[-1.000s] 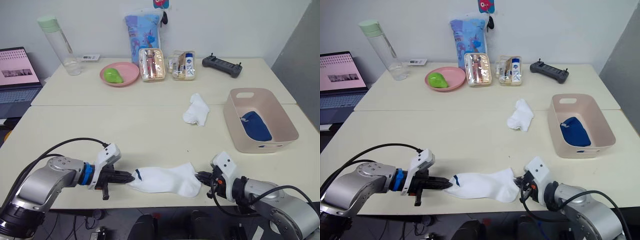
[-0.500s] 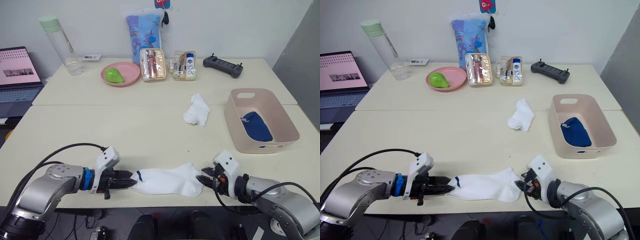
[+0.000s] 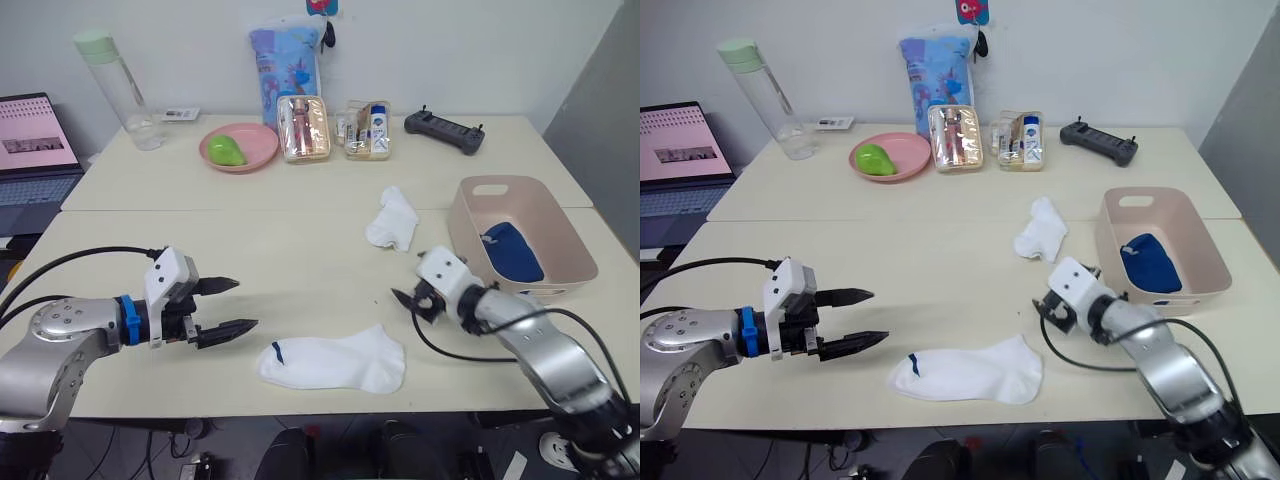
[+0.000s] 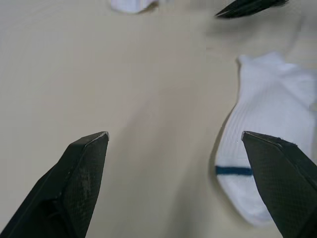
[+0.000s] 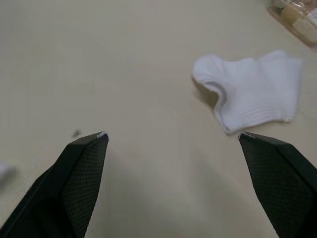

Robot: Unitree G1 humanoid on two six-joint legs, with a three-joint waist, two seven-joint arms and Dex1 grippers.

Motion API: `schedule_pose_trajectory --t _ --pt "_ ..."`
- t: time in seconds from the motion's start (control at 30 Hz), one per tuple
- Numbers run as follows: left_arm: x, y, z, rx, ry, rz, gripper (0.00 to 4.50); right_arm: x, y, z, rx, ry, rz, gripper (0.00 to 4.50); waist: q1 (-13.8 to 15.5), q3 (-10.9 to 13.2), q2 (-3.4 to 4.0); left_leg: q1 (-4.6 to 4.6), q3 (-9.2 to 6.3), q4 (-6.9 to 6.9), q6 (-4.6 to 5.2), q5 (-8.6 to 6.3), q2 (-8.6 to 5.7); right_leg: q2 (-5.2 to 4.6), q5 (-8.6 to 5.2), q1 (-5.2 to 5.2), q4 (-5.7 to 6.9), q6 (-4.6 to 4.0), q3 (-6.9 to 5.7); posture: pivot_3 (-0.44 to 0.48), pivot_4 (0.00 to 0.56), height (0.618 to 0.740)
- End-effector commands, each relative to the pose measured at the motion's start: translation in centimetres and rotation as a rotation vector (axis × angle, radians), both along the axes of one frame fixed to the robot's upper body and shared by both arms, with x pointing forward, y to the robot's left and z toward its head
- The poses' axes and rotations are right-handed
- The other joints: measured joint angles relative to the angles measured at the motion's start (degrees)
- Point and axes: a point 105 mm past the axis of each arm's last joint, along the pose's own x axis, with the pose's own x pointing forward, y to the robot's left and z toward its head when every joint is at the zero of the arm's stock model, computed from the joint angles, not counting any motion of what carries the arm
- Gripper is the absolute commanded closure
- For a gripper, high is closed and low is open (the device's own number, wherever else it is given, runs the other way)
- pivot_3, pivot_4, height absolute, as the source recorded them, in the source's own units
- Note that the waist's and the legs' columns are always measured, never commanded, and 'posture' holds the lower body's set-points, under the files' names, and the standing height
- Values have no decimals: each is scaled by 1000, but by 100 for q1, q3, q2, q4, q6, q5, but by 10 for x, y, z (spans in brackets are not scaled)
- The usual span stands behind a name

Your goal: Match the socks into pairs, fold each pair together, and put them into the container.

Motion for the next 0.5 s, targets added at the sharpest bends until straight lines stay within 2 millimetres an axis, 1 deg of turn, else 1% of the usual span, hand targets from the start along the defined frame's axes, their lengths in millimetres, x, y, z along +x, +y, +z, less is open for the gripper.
schedule_pose_trajectory --t 0.03,0.1,0.13,0.23,0.33,0.43,0.5 --pt "-2 -16 23 -57 -82 -69 11 23 5 7 -77 -123 0 0 3 0 0 0 0 0 0 0 0 0 0 0 -1 0 0 0 150 733" --pt "0 -25 27 -72 -105 -97 11 41 14 6 -94 -146 -6 0 -3 1 -4 2 1 1 0 0 0 1 1 2 0 0 0 0 150 733" --pt "0 -28 28 -76 -108 -100 11 47 17 5 -95 -151 -10 0 -11 1 -4 2 2 3 -1 1 0 1 3 3 2 -4 0 0 150 733" --pt "4 -31 29 -83 -115 -97 11 62 20 4 -113 -154 -18 0 -13 1 -3 3 3 1 -1 1 1 2 4 1 3 -6 1 0 150 733" --pt "6 -30 26 -83 -117 -89 11 80 19 5 -94 -142 -54 0 -20 1 -3 1 6 1 -1 1 1 3 4 -1 0 -6 3 0 150 733" --pt "6 -25 20 -81 -118 -69 0 90 16 3 -47 -99 -96 628 -21 1 -3 4 9 2 -1 1 1 3 5 0 4 -7 7 0 150 733" --pt "6 -23 17 -77 -117 -58 0 89 22 2 -25 -71 -72 1339 -20 2 -3 4 8 2 -1 1 1 3 5 -1 3 -7 7 0 150 733"
